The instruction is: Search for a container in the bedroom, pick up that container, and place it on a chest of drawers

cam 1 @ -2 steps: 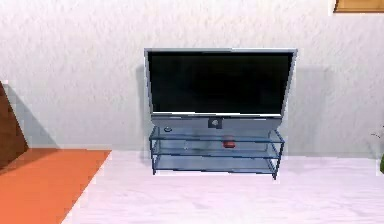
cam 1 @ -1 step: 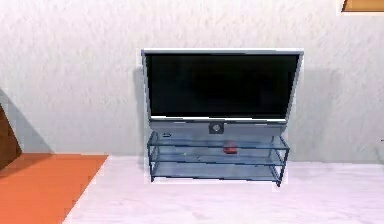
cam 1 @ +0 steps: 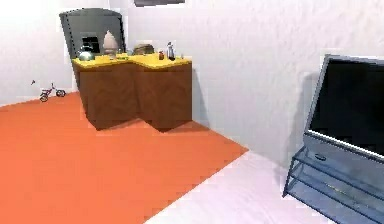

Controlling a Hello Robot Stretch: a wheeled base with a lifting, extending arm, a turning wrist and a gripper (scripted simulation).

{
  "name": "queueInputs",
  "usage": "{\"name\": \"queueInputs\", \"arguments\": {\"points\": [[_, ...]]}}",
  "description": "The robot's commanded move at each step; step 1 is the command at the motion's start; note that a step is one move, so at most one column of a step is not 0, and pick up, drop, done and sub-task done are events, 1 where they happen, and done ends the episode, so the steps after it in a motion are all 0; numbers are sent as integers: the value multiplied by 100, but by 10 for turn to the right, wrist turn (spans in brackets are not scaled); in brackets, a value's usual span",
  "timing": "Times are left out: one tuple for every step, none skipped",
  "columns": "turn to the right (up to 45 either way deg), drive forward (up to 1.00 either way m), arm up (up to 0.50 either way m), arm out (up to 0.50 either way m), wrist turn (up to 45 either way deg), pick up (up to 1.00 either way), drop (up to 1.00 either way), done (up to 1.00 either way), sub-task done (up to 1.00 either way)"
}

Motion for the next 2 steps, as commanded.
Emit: {"name": "queueInputs", "arguments": {"points": [[-330, 0, 0, 0, 0, 0, 0, 0, 0], [0, 20, 0, 0, 0, 0, 0, 0, 0]]}}
